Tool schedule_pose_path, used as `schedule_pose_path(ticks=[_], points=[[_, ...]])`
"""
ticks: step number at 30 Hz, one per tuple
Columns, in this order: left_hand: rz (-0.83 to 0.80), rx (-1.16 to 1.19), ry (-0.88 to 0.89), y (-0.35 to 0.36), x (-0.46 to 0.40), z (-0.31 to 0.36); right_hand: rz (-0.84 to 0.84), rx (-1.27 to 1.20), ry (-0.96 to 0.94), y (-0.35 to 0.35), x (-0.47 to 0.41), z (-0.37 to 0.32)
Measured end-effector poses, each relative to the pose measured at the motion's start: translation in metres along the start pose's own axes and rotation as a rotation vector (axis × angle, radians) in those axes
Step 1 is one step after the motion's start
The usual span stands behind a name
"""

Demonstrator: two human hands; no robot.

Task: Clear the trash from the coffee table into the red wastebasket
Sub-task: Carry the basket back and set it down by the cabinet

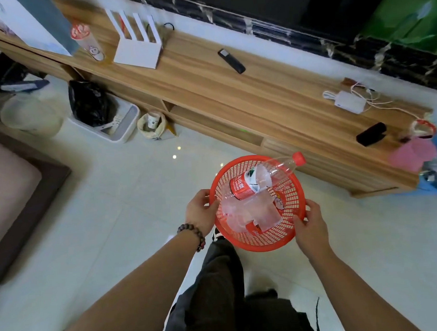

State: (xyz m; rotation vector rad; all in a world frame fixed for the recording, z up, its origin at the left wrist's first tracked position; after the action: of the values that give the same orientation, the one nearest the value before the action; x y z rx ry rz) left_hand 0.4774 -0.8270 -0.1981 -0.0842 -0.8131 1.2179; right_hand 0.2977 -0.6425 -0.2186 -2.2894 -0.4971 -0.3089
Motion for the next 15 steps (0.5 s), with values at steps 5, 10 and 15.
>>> schedule_pose_path(ticks=[5,10,15], points=[[0.016,-0.091,-0.112,0.057,-0.045,-0.024,-0.002,0.084,0.120,0.035,-0.055,0.030],[0.060,-0.169,-0.239,0.132,-0.111,-0.059,0.012,0.110,0.256,0.090,-0.122,0.077],[0.021,-0.069,-0.375,0.206,-0.187,-0.096,-0.037,0.075,0.339,0.153,-0.194,0.125]])
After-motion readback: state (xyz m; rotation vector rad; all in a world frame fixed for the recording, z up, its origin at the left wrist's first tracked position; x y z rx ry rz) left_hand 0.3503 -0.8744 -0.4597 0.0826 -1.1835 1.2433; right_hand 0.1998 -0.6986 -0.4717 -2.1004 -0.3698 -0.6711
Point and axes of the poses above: each hand's wrist, its own x-axis away from the middle knuckle, its own y-axis out of the palm, z = x × y, the point moved 2 cm from there along -x, towards the middle knuckle, and after that the axes turned 14 degrees about z, right-handed, at the moved point
